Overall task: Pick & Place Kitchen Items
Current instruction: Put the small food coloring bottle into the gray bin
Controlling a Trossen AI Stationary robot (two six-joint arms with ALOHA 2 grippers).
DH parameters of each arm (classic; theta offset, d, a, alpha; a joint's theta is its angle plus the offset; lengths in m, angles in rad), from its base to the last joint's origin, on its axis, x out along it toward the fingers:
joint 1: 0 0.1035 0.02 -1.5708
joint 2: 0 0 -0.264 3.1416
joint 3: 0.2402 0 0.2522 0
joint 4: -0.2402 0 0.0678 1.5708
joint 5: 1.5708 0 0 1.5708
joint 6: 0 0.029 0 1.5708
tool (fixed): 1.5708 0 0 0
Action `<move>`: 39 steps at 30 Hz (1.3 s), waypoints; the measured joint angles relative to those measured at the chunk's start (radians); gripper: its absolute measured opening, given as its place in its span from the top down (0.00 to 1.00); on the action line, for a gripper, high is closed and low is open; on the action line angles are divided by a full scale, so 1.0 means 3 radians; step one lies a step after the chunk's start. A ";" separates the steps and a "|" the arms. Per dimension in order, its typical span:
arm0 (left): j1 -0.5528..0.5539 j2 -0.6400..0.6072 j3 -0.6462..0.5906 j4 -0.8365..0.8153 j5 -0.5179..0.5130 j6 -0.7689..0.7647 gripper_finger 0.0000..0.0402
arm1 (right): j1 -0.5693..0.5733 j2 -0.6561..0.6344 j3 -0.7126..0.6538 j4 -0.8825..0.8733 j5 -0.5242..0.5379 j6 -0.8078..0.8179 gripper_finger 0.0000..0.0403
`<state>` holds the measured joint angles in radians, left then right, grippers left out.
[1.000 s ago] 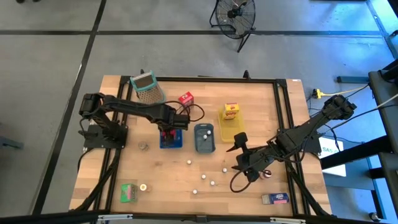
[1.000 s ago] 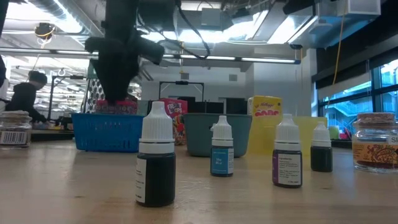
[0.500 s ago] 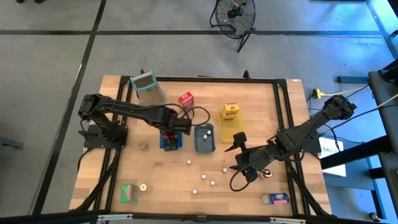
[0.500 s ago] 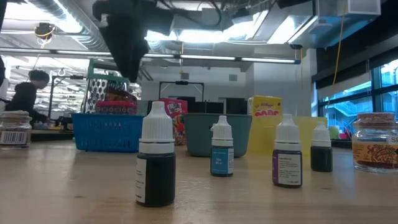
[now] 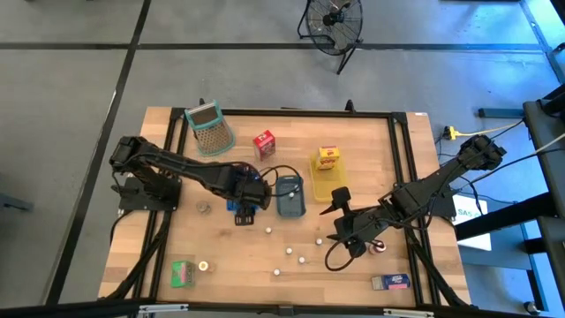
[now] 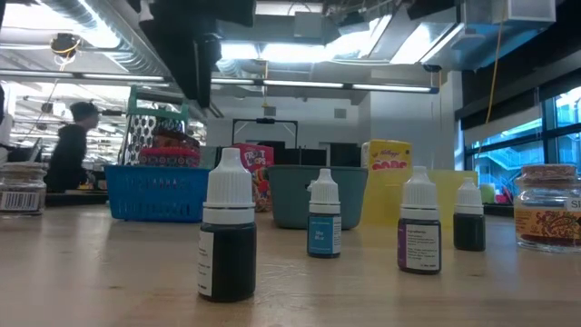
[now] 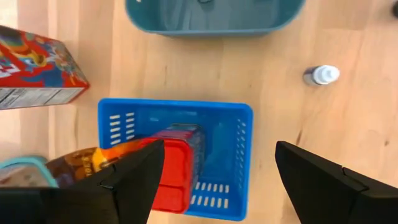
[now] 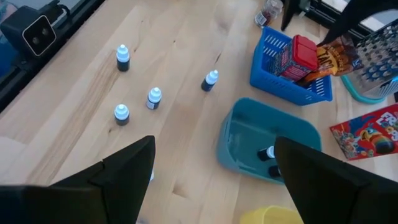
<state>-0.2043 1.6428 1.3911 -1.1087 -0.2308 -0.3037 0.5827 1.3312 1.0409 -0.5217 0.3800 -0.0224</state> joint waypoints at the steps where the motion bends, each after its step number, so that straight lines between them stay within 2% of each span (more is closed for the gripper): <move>1: -0.0020 0.0000 0.0000 0.0017 0.0000 -0.0001 0.24 | 0.0000 0.0005 0.0000 -0.0016 0.0000 0.0002 0.18; 13: -0.0123 0.0000 0.0000 0.0318 -0.0045 -0.0076 0.24 | 0.0000 0.0151 0.0001 -0.0058 0.0003 -0.0140 0.17; 21: -0.0127 0.0000 0.0000 0.0574 -0.0049 0.0127 0.25 | 0.0000 0.0214 0.0001 -0.0057 0.0002 -0.0151 0.17; 39: -0.0127 0.0000 -0.0001 0.0572 -0.0213 0.0154 0.25 | -0.0001 0.0215 0.0001 -0.0096 -0.0036 -0.0211 0.17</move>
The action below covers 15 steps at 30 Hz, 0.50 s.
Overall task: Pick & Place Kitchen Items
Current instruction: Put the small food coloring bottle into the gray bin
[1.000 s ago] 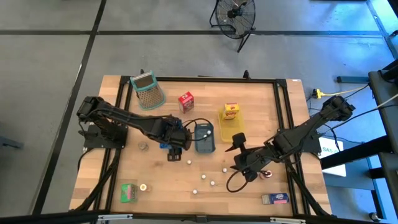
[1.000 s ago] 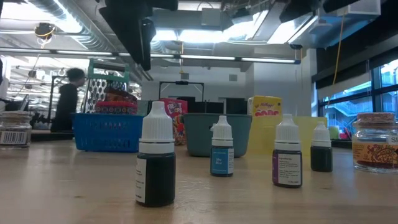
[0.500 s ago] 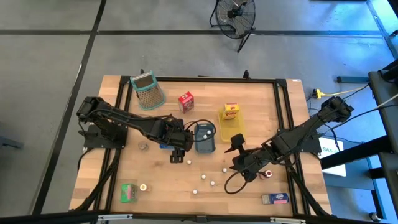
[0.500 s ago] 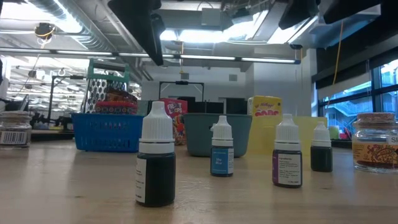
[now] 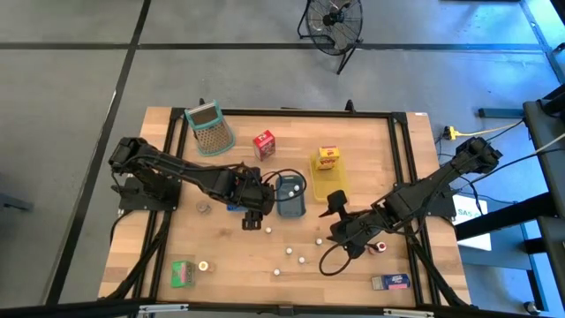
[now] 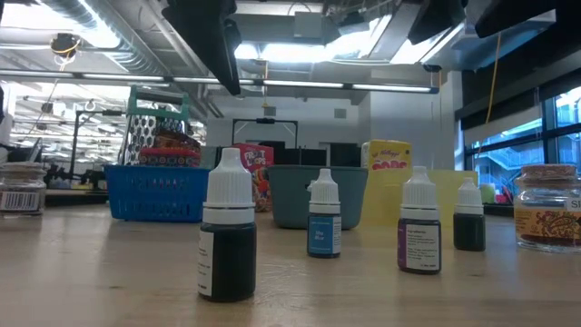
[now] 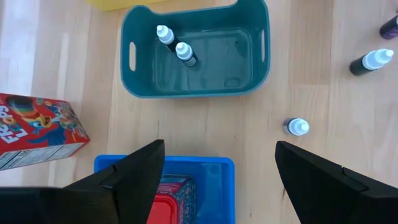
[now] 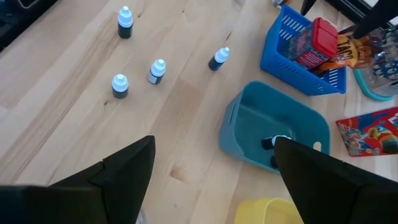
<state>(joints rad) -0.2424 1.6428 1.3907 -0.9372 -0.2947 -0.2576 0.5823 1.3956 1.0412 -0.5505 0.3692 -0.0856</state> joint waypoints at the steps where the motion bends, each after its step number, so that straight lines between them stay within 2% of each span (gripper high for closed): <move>1: 0.0000 0.0000 0.0000 -0.0001 0.0000 -0.0003 0.25 | 0.0000 0.0000 0.0000 0.0000 -0.0046 0.0000 0.17; 15: 0.0000 0.0055 -0.0001 0.0158 -0.0037 -0.0064 0.24 | 0.0000 0.0000 0.0000 0.0000 -0.0139 0.0062 0.17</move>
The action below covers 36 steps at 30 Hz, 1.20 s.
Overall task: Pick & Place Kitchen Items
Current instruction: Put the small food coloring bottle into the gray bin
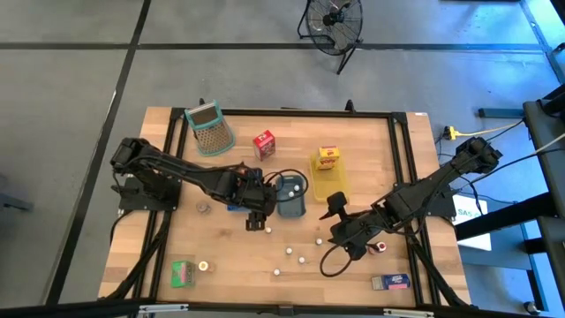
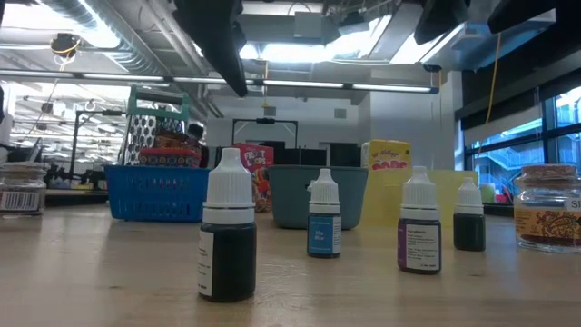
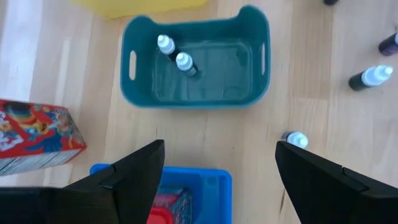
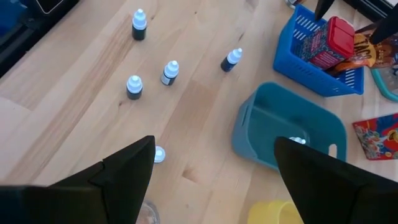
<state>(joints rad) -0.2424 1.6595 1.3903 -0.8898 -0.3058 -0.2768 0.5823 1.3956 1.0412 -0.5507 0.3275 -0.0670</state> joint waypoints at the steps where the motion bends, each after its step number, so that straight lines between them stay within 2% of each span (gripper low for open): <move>1: -0.0001 0.0018 0.0000 0.0034 0.0000 0.0001 0.24 | 0.0000 0.0000 0.0000 -0.0002 0.0000 0.0013 0.17; 8: -0.0039 0.0187 -0.0001 0.0163 0.0007 0.0047 0.25 | 0.0000 0.0000 0.0000 -0.0048 0.0000 0.0023 0.17; 14: -0.0197 0.0259 -0.0005 0.0173 0.0324 0.0083 0.25 | 0.0000 0.0000 0.0000 -0.0069 0.0000 0.0023 0.18; 17: -0.0295 0.0259 -0.0005 0.0182 0.0364 0.0083 0.25 | 0.0000 0.0000 0.0000 -0.0075 0.0001 0.0023 0.18; 25: -0.0524 0.0315 -0.0005 0.0192 0.0220 0.0008 0.25 | 0.0000 -0.0001 0.0000 -0.0079 0.0001 0.0023 0.18; 36: -0.0593 0.0432 -0.0056 0.0383 0.0032 -0.0089 0.25 | 0.0000 -0.0001 -0.0001 -0.0084 0.0000 0.0023 0.18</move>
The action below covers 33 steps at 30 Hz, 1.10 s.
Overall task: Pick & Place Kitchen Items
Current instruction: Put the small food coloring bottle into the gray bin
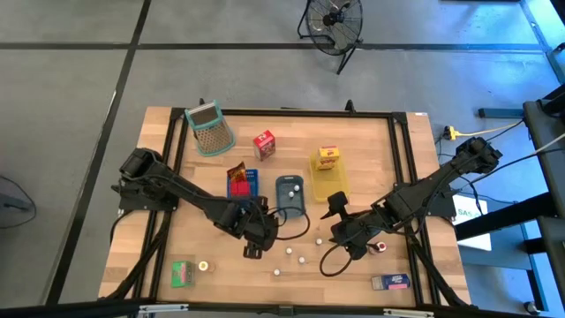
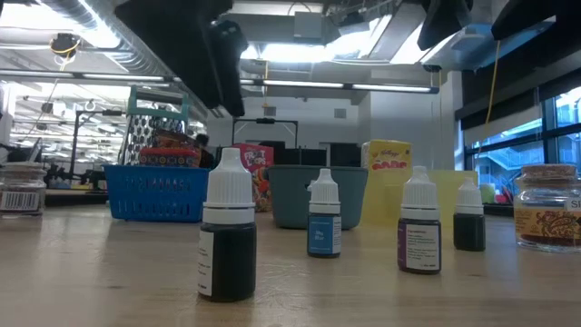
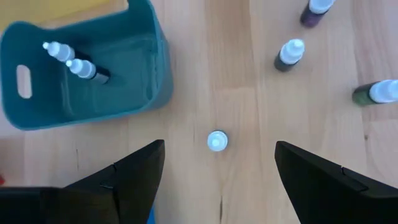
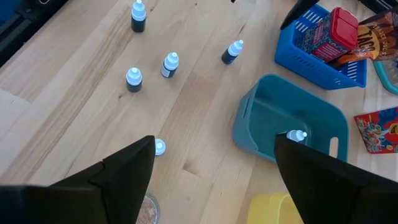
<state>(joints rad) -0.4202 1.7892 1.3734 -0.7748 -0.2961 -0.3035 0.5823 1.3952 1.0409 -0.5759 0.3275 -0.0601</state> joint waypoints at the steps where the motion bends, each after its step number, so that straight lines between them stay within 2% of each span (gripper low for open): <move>1: 0.0000 0.0002 -0.0017 0.0002 0.0001 0.0000 0.25 | 0.0000 0.0000 0.0000 0.0000 0.0000 0.0000 0.18; 11: 0.0000 0.0004 -0.0112 0.0027 -0.0001 -0.0057 0.25 | 0.0000 0.0000 0.0000 0.0000 0.0003 -0.0026 0.18; 23: -0.0036 0.0004 -0.0112 0.0026 -0.0172 -0.0099 0.25 | 0.0000 0.0000 0.0000 0.0001 0.0004 -0.0053 0.18; 33: -0.0094 0.0004 -0.0169 0.0077 -0.0275 -0.0458 0.25 | -0.0001 0.0000 0.0000 0.0001 0.0003 -0.0039 0.18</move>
<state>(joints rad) -0.4484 1.7905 1.3227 -0.7517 -0.3786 -0.4409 0.5819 1.3952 1.0409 -0.5755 0.3283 -0.0718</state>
